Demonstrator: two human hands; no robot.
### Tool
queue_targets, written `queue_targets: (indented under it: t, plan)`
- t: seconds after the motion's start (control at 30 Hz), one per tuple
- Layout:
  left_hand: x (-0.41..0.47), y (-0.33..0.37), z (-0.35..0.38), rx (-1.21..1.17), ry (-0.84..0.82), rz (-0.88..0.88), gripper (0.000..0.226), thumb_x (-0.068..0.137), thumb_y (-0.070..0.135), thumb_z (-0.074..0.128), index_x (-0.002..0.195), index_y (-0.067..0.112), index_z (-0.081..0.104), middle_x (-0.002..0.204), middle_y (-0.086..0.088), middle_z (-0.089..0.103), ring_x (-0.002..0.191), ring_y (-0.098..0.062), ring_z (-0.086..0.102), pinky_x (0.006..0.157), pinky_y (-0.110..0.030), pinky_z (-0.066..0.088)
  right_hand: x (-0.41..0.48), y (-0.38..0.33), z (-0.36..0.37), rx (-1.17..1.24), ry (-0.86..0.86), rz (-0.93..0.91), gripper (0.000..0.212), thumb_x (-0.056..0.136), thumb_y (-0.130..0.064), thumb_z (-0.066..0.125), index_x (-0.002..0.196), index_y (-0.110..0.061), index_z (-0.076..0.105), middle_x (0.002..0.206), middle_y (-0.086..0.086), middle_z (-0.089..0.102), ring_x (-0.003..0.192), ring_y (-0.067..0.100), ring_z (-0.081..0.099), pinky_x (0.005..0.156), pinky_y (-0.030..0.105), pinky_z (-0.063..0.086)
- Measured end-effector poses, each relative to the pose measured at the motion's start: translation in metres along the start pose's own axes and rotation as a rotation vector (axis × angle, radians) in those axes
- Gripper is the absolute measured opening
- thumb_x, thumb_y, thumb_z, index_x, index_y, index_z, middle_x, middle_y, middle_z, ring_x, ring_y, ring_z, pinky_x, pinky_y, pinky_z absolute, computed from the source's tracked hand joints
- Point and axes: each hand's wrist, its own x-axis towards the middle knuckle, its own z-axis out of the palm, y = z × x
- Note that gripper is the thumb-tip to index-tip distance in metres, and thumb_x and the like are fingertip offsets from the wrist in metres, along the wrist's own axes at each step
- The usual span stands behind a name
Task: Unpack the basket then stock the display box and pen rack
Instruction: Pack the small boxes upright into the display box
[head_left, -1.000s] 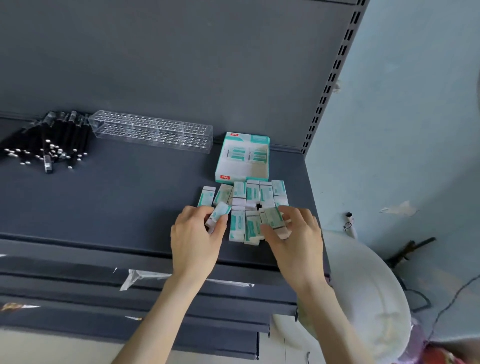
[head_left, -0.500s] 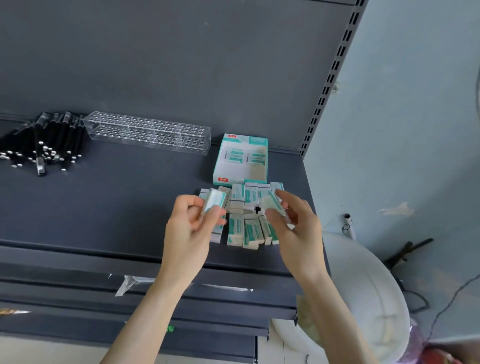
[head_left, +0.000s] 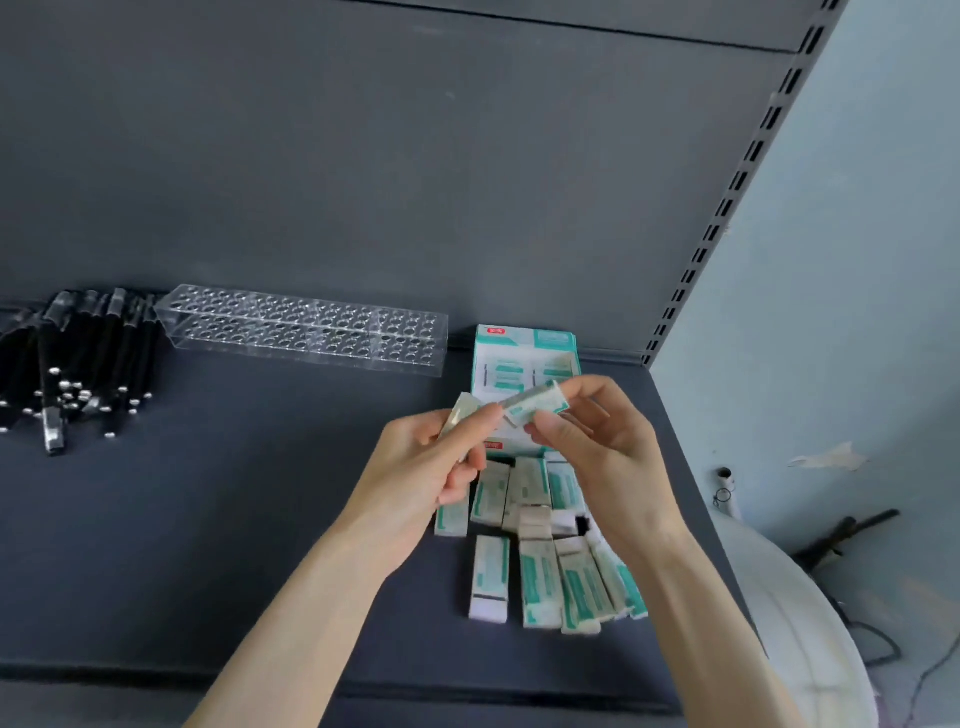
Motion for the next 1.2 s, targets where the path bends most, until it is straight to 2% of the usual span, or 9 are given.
queue_targets:
  t: [0.13, 0.2, 0.33, 0.47, 0.63, 0.73, 0.87, 1.0, 1.2]
  plan:
    - [0.028, 0.008, -0.016, -0.027, -0.055, -0.07, 0.065, 0.064, 0.043, 0.074, 0.099, -0.011, 0.062, 0.06, 0.0, 0.048, 0.048, -0.009, 0.031, 0.041, -0.017, 0.021, 0.021, 0.004, 0.004, 0.018, -0.009, 0.033, 0.019, 0.077, -0.014, 0.07, 0.09, -0.01, 0.056, 0.104, 0.015, 0.068, 0.089, 0.024, 0.066, 0.084, 0.033, 0.053]
    - [0.04, 0.011, -0.019, -0.027, -0.06, -0.064, 0.056, 0.067, 0.038, 0.074, 0.095, -0.01, 0.064, 0.061, 0.0, 0.046, 0.047, -0.008, 0.03, 0.041, -0.017, 0.021, 0.03, 0.005, 0.003, -0.002, -0.008, 0.04, 0.02, 0.075, -0.015, 0.069, 0.089, -0.008, 0.057, 0.101, 0.012, 0.069, 0.087, 0.022, 0.067, 0.081, 0.028, 0.053]
    - [0.057, 0.012, -0.02, -0.01, -0.06, -0.034, 0.02, 0.069, 0.035, 0.074, 0.064, 0.016, 0.072, 0.063, 0.0, 0.04, 0.05, -0.009, 0.028, 0.046, -0.023, 0.016, 0.042, 0.007, 0.004, -0.074, 0.018, 0.099, 0.02, 0.076, -0.016, 0.069, 0.09, -0.006, 0.06, 0.099, 0.008, 0.071, 0.088, 0.024, 0.069, 0.083, 0.03, 0.054]
    - [0.065, 0.012, -0.024, -0.054, -0.048, -0.042, 0.017, 0.065, 0.033, 0.076, 0.067, 0.016, 0.073, 0.063, 0.001, 0.043, 0.052, -0.008, 0.03, 0.047, -0.023, 0.017, 0.053, 0.007, 0.003, -0.164, 0.007, 0.177, 0.016, 0.079, -0.002, 0.068, 0.093, 0.0, 0.059, 0.097, 0.008, 0.072, 0.087, 0.027, 0.069, 0.084, 0.033, 0.055]
    - [0.071, 0.006, -0.027, -0.006, -0.027, -0.013, 0.027, 0.064, 0.019, 0.083, 0.084, 0.004, 0.071, 0.066, -0.004, 0.039, 0.055, -0.01, 0.029, 0.048, -0.022, 0.018, 0.068, 0.002, -0.004, -0.26, -0.019, 0.273, 0.019, 0.073, -0.015, 0.075, 0.087, -0.007, 0.067, 0.091, 0.01, 0.073, 0.084, 0.023, 0.069, 0.085, 0.029, 0.054]
    - [0.071, -0.002, -0.026, 0.089, 0.047, 0.024, 0.018, 0.075, 0.013, 0.078, 0.087, 0.005, 0.067, 0.058, 0.009, 0.049, 0.05, -0.004, 0.038, 0.045, -0.014, 0.03, 0.074, 0.006, -0.01, -0.475, -0.012, 0.225, 0.016, 0.07, -0.009, 0.079, 0.083, -0.014, 0.071, 0.09, 0.01, 0.072, 0.084, 0.023, 0.067, 0.086, 0.029, 0.054]
    - [0.068, -0.014, -0.027, 0.189, 0.124, 0.097, 0.02, 0.085, 0.014, 0.067, 0.068, 0.018, 0.059, 0.048, 0.017, 0.049, 0.046, 0.001, 0.039, 0.046, -0.012, 0.032, 0.078, 0.017, -0.018, -0.841, -0.009, 0.159, 0.02, 0.068, -0.017, 0.082, 0.081, -0.029, 0.072, 0.089, -0.01, 0.07, 0.081, 0.0, 0.063, 0.079, 0.012, 0.05]
    - [0.067, -0.019, -0.026, 0.301, 0.152, 0.134, 0.025, 0.088, 0.012, 0.064, 0.069, 0.025, 0.056, 0.047, 0.021, 0.054, 0.045, 0.005, 0.05, 0.048, -0.005, 0.035, 0.086, 0.027, -0.015, -0.936, -0.047, 0.055, 0.018, 0.07, -0.007, 0.08, 0.086, -0.012, 0.074, 0.091, -0.006, 0.064, 0.083, 0.013, 0.063, 0.082, 0.024, 0.053]
    - [0.071, -0.022, -0.029, 0.327, 0.148, 0.124, 0.017, 0.088, 0.02, 0.065, 0.073, 0.024, 0.059, 0.047, 0.014, 0.052, 0.043, -0.001, 0.043, 0.046, -0.011, 0.036, 0.088, 0.029, -0.017, -0.891, -0.045, 0.016, 0.015, 0.07, -0.006, 0.08, 0.083, -0.011, 0.074, 0.091, -0.002, 0.063, 0.081, 0.009, 0.061, 0.08, 0.02, 0.052]
